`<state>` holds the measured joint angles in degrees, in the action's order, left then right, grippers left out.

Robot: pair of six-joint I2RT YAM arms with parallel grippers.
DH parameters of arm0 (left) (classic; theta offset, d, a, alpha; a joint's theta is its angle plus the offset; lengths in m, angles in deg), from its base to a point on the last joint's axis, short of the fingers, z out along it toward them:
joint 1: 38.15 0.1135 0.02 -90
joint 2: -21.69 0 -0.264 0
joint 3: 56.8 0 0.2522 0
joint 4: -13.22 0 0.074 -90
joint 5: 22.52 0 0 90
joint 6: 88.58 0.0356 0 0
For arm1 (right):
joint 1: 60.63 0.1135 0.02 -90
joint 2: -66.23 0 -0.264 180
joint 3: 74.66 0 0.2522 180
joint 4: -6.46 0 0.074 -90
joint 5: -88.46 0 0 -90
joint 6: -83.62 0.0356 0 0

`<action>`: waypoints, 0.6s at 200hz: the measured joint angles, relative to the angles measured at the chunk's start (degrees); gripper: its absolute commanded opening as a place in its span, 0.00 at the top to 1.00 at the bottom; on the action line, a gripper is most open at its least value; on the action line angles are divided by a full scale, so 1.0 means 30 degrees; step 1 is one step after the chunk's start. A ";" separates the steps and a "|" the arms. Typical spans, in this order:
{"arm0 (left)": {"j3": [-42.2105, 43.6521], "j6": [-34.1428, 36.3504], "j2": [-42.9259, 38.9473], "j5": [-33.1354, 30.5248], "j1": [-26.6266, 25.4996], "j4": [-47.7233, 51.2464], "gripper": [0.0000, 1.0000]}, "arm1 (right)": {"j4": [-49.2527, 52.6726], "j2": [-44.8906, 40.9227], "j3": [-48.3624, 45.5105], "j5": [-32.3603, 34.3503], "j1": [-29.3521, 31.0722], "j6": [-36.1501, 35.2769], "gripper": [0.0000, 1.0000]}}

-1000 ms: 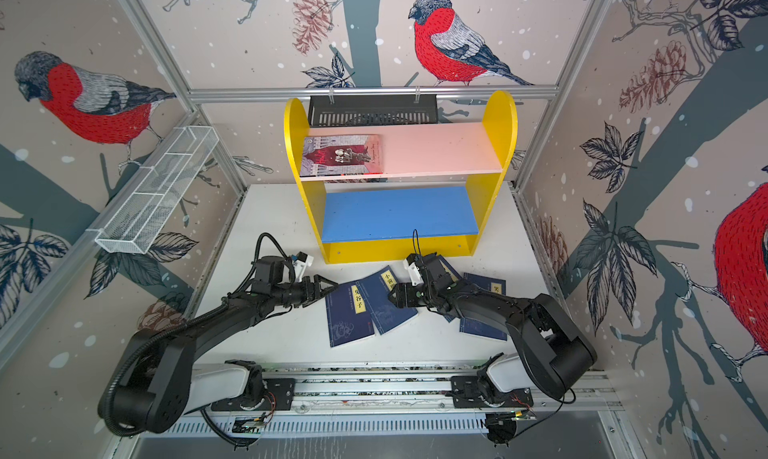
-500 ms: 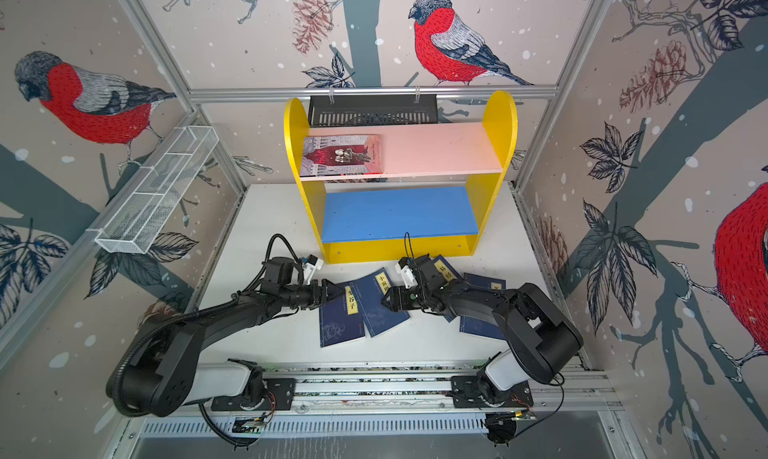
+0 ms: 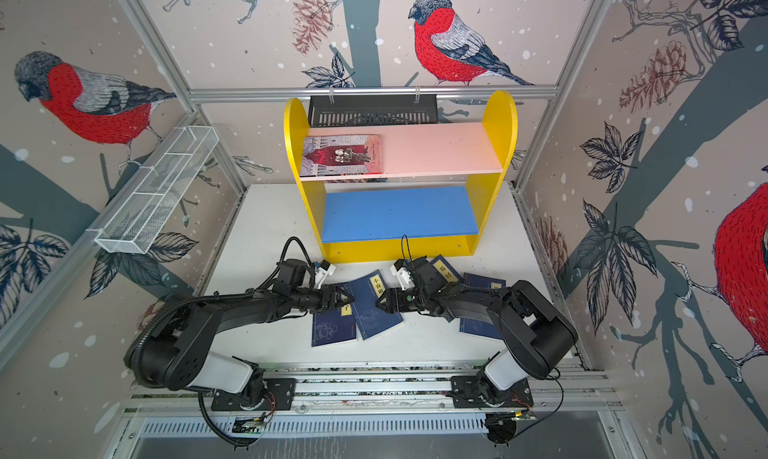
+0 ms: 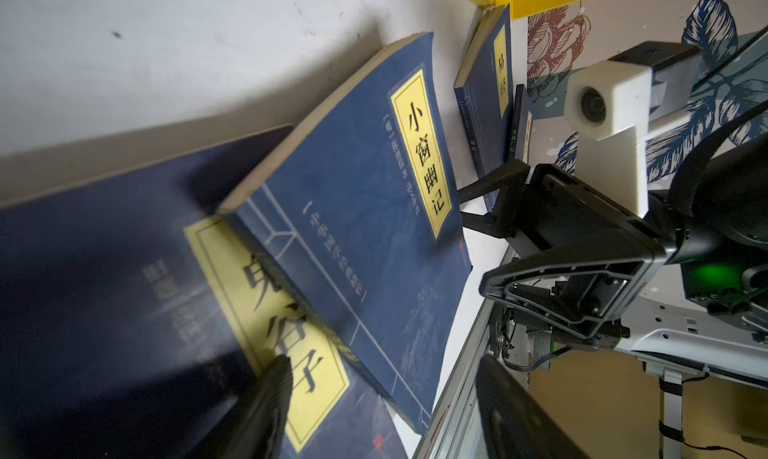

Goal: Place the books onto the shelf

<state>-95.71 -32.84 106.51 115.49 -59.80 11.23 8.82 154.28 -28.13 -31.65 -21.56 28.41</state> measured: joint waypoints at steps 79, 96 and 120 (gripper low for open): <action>-0.0692 0.0408 0.1712 0.0911 -0.0576 -0.1566 0.28 | -0.0933 0.0313 -0.0204 -0.0765 0.0204 0.0415 0.25; -0.0707 0.0306 0.1807 0.0969 -0.0634 -0.1749 0.36 | -0.1013 0.0226 -0.0321 -0.0816 0.0204 0.0415 0.26; -0.0678 -0.0546 0.1851 0.1107 -0.0801 -0.1982 0.50 | -0.1086 0.0029 -0.0430 -0.0816 0.0197 0.0488 0.26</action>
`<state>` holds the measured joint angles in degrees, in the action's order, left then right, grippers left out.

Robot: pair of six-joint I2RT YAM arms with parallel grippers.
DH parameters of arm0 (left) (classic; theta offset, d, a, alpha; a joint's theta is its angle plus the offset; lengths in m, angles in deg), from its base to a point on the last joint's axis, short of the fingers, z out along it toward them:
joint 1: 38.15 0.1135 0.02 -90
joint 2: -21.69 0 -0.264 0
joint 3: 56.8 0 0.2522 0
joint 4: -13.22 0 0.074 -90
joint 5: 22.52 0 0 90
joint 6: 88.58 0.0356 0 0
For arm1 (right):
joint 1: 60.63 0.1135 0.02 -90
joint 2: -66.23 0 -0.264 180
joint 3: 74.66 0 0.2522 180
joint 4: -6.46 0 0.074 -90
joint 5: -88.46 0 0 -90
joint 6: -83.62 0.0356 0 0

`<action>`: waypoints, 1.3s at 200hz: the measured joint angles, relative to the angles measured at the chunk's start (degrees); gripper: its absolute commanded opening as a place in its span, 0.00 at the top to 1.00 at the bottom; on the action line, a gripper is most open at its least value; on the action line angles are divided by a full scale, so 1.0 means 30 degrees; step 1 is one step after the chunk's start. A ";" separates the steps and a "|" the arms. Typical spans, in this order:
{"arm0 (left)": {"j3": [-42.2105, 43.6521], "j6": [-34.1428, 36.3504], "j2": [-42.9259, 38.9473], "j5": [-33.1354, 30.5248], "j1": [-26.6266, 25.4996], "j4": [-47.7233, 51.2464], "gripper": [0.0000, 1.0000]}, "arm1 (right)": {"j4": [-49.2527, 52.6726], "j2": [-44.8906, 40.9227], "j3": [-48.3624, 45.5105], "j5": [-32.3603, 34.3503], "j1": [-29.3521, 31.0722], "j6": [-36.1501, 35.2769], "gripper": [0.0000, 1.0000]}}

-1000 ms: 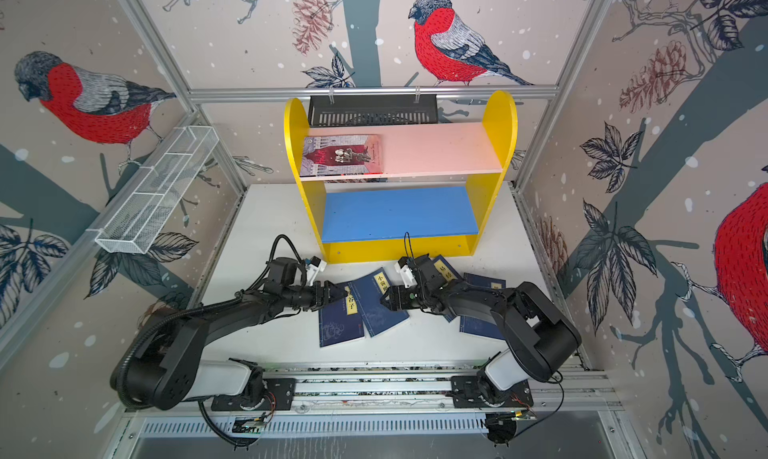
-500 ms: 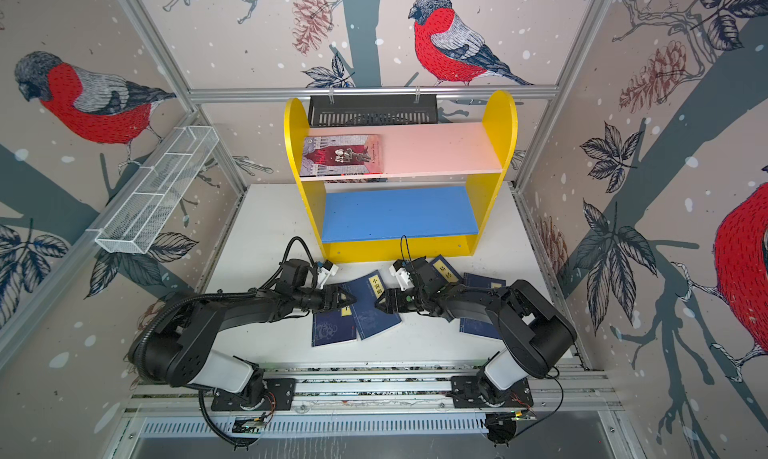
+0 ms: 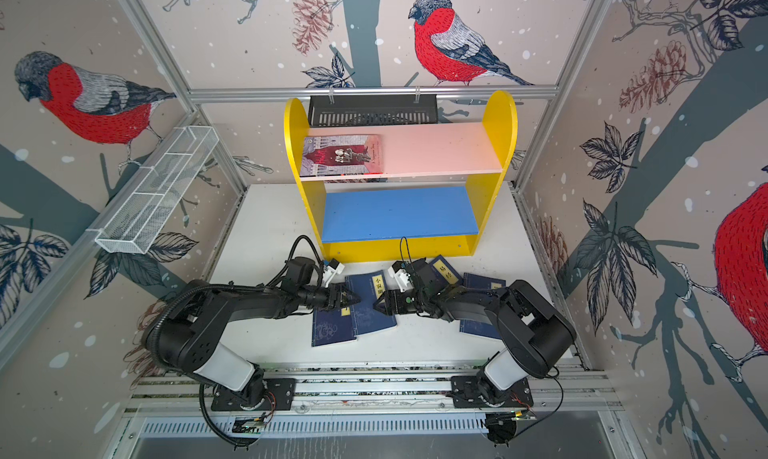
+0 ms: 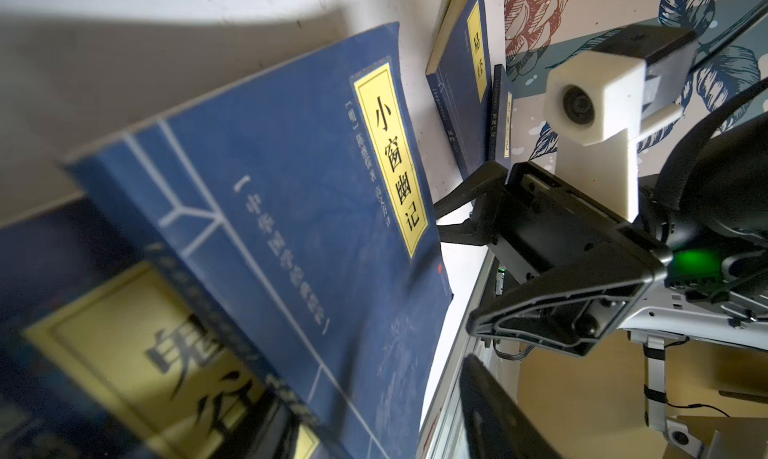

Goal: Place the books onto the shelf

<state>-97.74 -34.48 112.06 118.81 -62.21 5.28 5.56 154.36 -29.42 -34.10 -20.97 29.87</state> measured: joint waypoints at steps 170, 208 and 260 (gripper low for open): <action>0.0109 -0.2885 -0.1872 0.0954 -0.0313 -0.0488 1.00 | -0.0270 -0.4095 -0.1188 0.0918 -0.0947 0.0940 0.17; 0.0605 -0.2652 -0.3985 0.1392 -0.0313 -0.0182 1.00 | -0.0146 -0.6645 -0.1851 0.0867 -0.1231 0.1763 0.12; 0.0838 -0.3628 -0.6521 0.3592 0.0423 -0.1129 1.00 | -0.0255 -0.9967 -0.2484 0.0073 -0.1326 0.3796 0.04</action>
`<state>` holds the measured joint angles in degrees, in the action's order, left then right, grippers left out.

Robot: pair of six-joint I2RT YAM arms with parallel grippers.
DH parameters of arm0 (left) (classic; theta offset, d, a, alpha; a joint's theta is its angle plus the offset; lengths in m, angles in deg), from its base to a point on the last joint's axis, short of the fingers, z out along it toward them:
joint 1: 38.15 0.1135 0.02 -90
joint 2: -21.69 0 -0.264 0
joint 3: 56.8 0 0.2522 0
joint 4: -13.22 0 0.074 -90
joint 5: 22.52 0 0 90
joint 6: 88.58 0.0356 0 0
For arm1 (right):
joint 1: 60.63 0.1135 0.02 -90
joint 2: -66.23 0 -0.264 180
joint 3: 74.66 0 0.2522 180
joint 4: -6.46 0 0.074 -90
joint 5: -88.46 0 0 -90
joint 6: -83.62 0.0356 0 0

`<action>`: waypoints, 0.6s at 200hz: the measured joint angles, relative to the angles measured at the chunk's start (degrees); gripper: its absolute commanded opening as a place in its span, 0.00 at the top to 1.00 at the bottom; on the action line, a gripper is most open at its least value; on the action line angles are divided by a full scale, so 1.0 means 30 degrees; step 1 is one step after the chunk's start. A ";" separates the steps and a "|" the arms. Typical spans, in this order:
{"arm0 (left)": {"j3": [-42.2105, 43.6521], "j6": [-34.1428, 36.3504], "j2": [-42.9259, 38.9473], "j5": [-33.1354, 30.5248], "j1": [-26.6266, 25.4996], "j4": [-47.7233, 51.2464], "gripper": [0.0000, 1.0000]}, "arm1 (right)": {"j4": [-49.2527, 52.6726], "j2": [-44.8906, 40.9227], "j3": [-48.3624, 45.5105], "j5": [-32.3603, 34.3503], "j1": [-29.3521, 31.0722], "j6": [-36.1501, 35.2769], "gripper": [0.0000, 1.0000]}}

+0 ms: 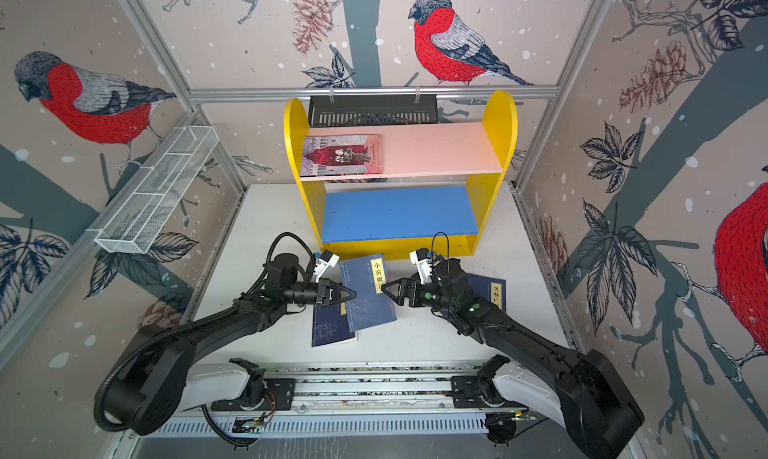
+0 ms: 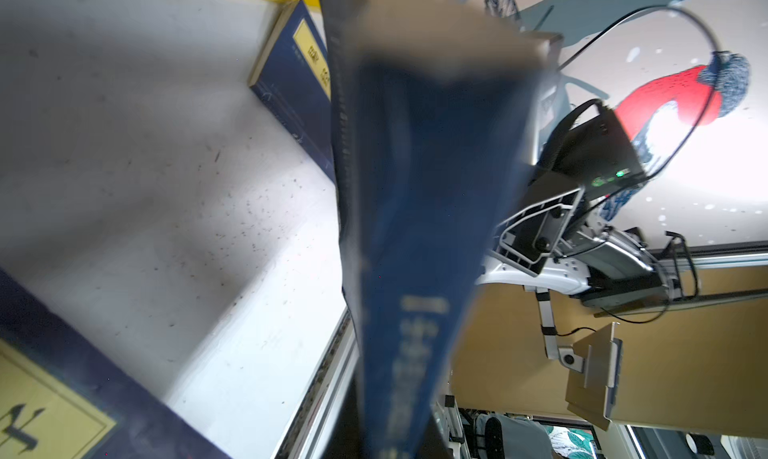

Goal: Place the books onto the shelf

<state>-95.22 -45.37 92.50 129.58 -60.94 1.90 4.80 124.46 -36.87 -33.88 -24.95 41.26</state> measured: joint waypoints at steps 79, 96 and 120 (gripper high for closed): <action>0.0605 -0.2841 -0.2761 0.1224 0.2382 -0.3118 1.00 | -0.4430 -0.2506 -0.3155 -0.1064 0.0211 0.4823 0.00; 0.0605 -0.3308 -0.2878 0.1217 0.2543 -0.3723 1.00 | -0.5887 -0.2142 -0.3410 -0.1093 0.0750 0.5748 0.00; 0.0481 -0.3781 -0.2878 0.1209 0.2594 -0.4146 1.00 | -0.7919 -0.1217 -0.3446 -0.1122 0.1537 0.6696 0.00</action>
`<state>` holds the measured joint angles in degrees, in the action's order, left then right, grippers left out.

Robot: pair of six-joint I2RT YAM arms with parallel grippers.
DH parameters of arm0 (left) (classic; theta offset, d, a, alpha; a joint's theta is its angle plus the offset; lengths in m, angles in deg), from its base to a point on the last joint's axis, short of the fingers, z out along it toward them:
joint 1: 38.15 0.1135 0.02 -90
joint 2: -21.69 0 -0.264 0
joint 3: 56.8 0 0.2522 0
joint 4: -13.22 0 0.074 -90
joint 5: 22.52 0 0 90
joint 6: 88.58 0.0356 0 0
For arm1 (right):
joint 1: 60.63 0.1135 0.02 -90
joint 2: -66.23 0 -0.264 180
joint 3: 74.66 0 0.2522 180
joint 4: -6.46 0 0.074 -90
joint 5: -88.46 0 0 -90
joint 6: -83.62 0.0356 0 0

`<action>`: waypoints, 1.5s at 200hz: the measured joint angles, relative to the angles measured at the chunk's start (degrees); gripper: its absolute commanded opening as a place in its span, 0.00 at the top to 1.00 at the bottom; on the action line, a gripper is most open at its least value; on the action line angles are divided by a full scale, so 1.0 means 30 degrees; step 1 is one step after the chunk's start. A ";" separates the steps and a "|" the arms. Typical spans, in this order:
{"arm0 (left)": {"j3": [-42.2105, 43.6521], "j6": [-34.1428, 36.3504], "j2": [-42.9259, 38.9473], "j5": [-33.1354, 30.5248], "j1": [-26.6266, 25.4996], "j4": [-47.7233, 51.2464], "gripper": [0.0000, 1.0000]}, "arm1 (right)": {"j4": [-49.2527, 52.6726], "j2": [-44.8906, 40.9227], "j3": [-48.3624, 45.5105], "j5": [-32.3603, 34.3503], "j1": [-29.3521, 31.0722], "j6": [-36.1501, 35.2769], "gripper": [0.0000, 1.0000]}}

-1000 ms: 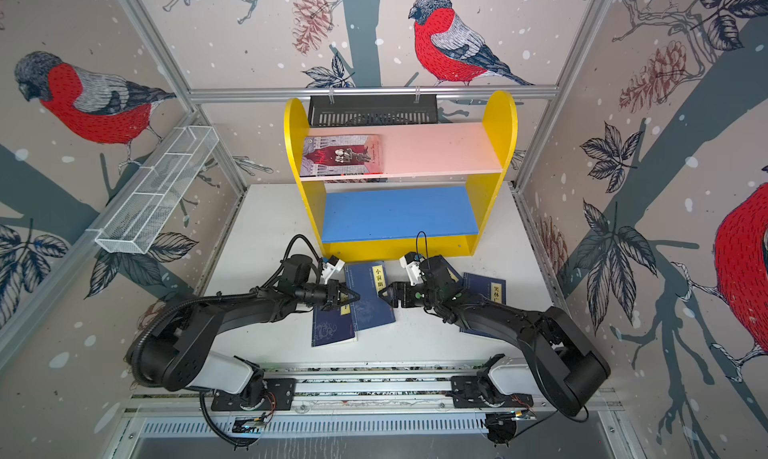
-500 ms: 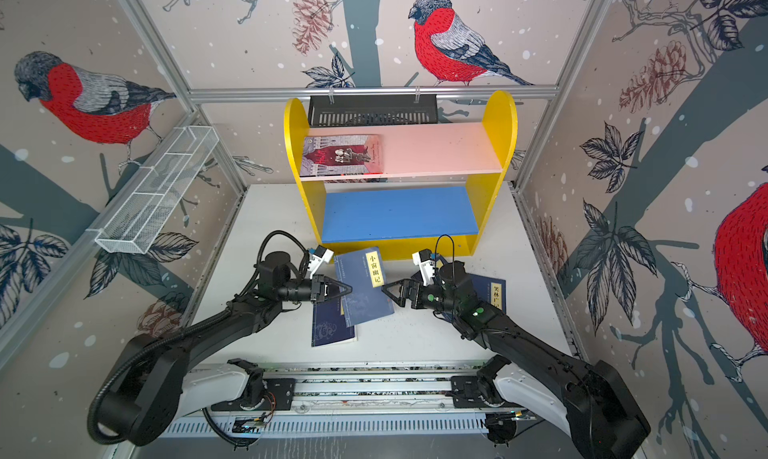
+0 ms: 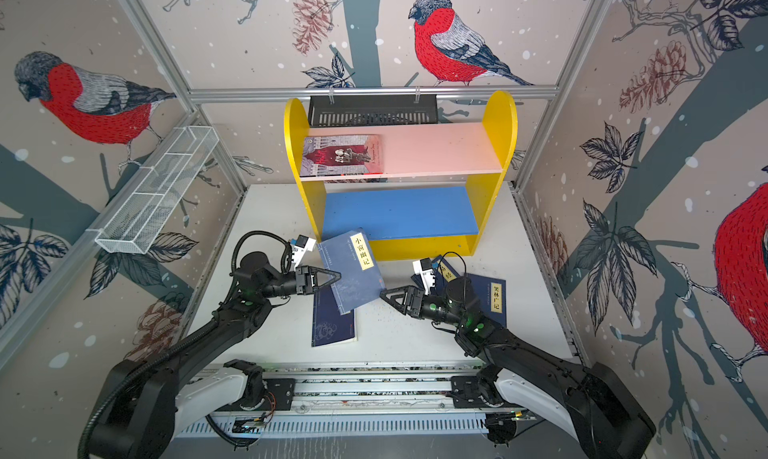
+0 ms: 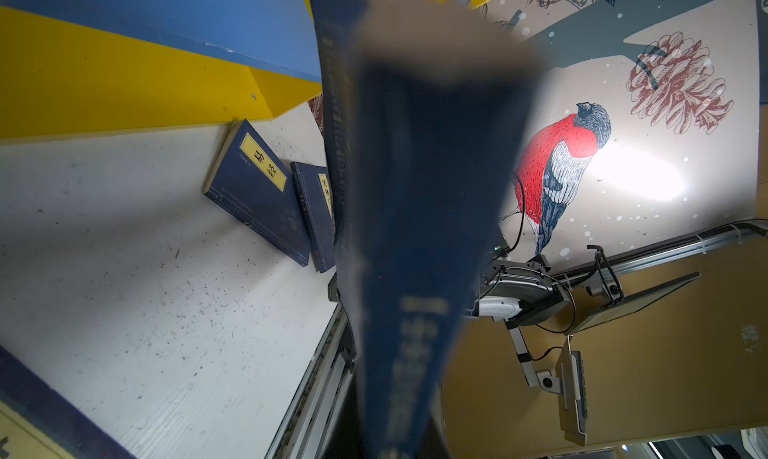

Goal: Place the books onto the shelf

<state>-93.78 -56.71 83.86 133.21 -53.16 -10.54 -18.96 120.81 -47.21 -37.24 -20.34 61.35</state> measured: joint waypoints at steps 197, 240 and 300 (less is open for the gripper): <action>0.0102 -0.2484 0.0248 -0.0583 0.0306 -0.2943 1.00 | -1.0455 0.6492 0.1260 0.2208 0.1173 0.2062 0.29; 0.0357 -0.2470 0.0189 -0.0947 0.0444 -0.2936 1.00 | -1.0943 0.6936 0.1486 0.2280 0.1180 0.2353 0.60; 0.0488 -0.2310 0.0131 -0.1188 0.0466 -0.2820 1.00 | -1.0936 0.7402 0.1851 0.2178 0.1158 0.2259 0.97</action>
<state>-92.32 -63.64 84.26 129.65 -51.76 -19.00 -51.77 143.02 -41.66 -30.71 -16.86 68.12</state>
